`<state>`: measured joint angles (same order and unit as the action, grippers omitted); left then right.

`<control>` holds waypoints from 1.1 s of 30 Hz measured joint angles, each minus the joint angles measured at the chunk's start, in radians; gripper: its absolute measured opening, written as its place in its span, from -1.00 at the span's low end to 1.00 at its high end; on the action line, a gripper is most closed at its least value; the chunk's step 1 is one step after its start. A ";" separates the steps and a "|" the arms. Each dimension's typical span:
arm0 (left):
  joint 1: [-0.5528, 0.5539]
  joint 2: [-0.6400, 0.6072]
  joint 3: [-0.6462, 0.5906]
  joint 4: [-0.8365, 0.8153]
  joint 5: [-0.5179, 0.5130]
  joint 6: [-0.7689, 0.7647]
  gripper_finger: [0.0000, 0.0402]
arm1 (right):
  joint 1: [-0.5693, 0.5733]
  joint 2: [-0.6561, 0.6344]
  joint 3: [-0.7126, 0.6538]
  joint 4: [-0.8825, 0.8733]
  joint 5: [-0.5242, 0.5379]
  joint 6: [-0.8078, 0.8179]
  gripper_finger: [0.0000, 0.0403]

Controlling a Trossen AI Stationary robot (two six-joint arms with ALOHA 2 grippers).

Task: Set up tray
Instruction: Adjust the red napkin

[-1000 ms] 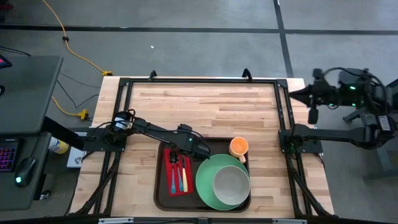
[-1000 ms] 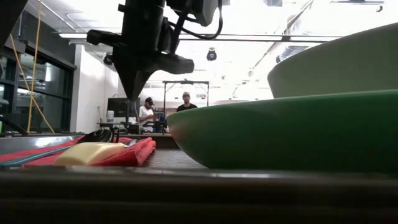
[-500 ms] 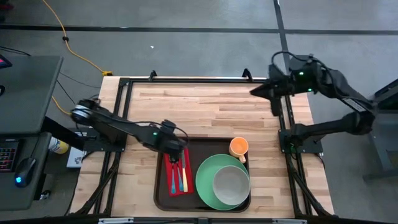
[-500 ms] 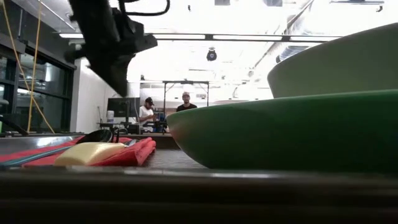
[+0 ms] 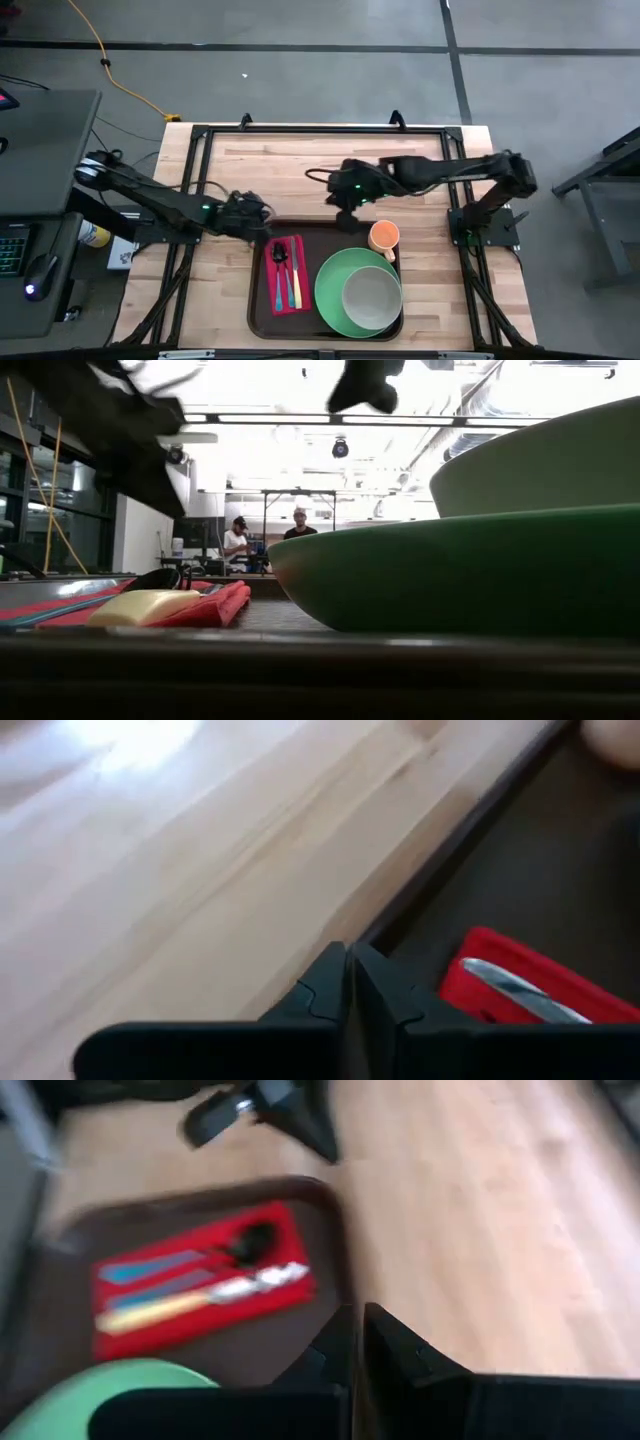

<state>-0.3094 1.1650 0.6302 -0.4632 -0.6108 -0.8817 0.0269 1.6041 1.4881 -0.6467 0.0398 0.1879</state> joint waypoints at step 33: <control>-0.064 -0.352 -0.137 0.116 -0.059 0.230 -0.78 | 0.024 0.508 0.003 0.458 -0.234 0.255 -1.00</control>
<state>-0.3737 0.8131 0.4932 -0.3469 -0.6695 -0.6514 0.0505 2.1119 1.4914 -0.1891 -0.1944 0.4431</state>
